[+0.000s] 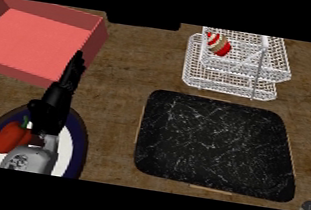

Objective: Pick the cupcake from the tray and place it in the tiered basket

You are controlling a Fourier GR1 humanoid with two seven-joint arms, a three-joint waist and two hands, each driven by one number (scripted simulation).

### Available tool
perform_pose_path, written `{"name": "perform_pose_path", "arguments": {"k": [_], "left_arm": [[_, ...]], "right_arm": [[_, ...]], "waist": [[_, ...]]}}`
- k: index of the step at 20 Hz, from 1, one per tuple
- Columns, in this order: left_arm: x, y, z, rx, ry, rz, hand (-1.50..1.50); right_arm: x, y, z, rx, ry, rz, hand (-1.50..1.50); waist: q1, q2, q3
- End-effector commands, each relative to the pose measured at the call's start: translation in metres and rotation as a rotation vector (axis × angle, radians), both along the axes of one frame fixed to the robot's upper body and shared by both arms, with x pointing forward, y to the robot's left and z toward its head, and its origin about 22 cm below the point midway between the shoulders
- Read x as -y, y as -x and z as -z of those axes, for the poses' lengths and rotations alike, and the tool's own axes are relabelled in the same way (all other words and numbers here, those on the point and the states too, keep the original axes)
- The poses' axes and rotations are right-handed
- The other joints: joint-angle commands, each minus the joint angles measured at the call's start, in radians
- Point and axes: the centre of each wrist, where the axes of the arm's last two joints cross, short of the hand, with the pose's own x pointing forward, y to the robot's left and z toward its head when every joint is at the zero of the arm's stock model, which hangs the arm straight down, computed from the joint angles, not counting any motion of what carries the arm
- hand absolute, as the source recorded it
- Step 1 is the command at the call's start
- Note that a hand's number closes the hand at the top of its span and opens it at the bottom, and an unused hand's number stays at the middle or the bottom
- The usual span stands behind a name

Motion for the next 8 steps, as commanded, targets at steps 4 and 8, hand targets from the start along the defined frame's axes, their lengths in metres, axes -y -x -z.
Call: {"name": "perform_pose_path", "arguments": {"k": [4, 8], "left_arm": [[-0.006, 0.014, 0.017, -0.006, 0.003, -0.023, 0.0], [-0.005, 0.016, 0.014, -0.012, 0.005, -0.016, 0.0]], "right_arm": [[0.061, 0.105, 0.022, 0.079, -0.037, 0.031, -1.5], [0.085, 0.164, 0.051, 0.077, -0.051, 0.005, -1.5]], "waist": [[-0.03, -0.009, 0.001], [-0.027, -0.006, 0.001]]}}
